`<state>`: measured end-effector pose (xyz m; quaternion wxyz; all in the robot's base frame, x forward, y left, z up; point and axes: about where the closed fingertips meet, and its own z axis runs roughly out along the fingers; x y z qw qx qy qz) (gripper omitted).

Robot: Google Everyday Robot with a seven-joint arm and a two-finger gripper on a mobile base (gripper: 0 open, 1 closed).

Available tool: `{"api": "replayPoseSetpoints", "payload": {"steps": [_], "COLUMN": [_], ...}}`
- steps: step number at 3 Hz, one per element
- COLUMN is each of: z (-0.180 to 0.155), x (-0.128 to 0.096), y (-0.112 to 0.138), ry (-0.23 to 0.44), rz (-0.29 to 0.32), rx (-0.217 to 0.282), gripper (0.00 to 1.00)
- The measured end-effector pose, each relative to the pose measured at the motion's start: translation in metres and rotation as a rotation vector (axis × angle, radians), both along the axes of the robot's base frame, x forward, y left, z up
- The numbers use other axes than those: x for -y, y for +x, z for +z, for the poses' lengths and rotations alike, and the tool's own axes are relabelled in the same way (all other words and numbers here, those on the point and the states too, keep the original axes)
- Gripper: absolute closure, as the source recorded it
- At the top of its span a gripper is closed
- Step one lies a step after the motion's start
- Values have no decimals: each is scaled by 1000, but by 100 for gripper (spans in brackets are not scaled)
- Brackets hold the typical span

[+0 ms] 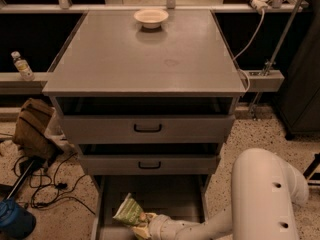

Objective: Place green jalapeno chip bag into bottom drawer

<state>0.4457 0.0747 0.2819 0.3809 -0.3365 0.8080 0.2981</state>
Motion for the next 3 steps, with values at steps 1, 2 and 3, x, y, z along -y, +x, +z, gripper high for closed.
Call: {"api": "replayPoseSetpoints", "payload": {"steps": [1,2,3], "z": [-30,-52,-86], "x": [5,23,46], "y": [0,9,24], "ry": [-51,-133,-206], "rz": [-49,-138,-229], "rx": [21,73,61], "gripper": [100,100,100]}}
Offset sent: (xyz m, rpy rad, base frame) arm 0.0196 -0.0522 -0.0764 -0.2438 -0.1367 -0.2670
